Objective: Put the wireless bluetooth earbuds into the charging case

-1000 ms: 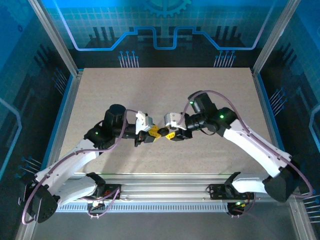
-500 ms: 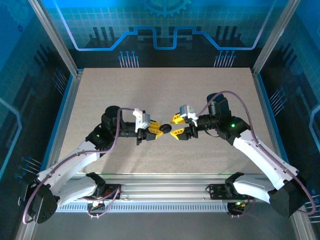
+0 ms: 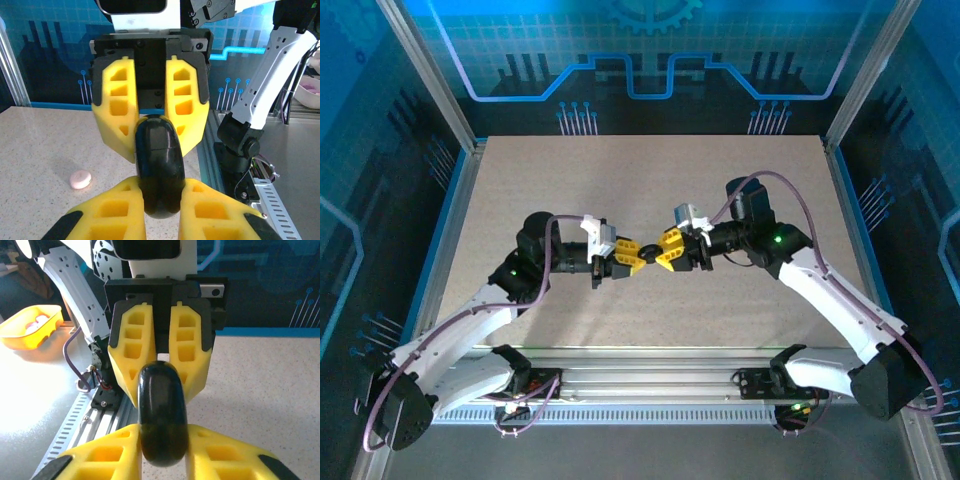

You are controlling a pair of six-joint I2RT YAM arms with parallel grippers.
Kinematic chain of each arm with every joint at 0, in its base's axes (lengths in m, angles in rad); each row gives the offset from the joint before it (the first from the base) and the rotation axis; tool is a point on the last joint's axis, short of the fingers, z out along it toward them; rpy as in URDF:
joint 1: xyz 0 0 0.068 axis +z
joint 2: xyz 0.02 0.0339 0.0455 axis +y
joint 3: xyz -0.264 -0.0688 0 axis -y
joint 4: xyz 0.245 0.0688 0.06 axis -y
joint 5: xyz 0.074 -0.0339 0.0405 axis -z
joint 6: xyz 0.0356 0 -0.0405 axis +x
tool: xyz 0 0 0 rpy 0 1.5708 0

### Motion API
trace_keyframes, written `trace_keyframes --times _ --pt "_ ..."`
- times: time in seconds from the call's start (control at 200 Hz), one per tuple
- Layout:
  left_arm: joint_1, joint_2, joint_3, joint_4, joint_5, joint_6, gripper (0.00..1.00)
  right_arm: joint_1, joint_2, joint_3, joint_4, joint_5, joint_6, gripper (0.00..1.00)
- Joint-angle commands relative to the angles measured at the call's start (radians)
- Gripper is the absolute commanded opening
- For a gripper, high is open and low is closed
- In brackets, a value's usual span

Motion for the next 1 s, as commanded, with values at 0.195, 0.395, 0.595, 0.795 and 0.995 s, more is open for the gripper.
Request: trace_keyframes --times 0.195,0.395,0.595,0.795,0.995 --pt "-0.011 -0.012 0.021 -0.154 -0.023 0.128 0.34 0.009 0.005 0.109 -0.247 0.121 -0.204 0.12" --pt "-0.011 -0.019 0.054 -0.378 -0.096 0.308 0.41 0.101 0.011 0.171 -0.411 0.450 -0.385 0.12" --pt "-0.014 -0.020 0.053 -0.418 -0.107 0.339 0.47 0.161 0.045 0.204 -0.447 0.530 -0.439 0.11" --pt "-0.017 -0.020 0.049 -0.401 -0.094 0.325 0.47 0.196 0.087 0.218 -0.436 0.526 -0.437 0.11" --pt "-0.018 -0.017 0.043 -0.386 -0.096 0.318 0.47 0.200 0.105 0.226 -0.426 0.456 -0.436 0.11"
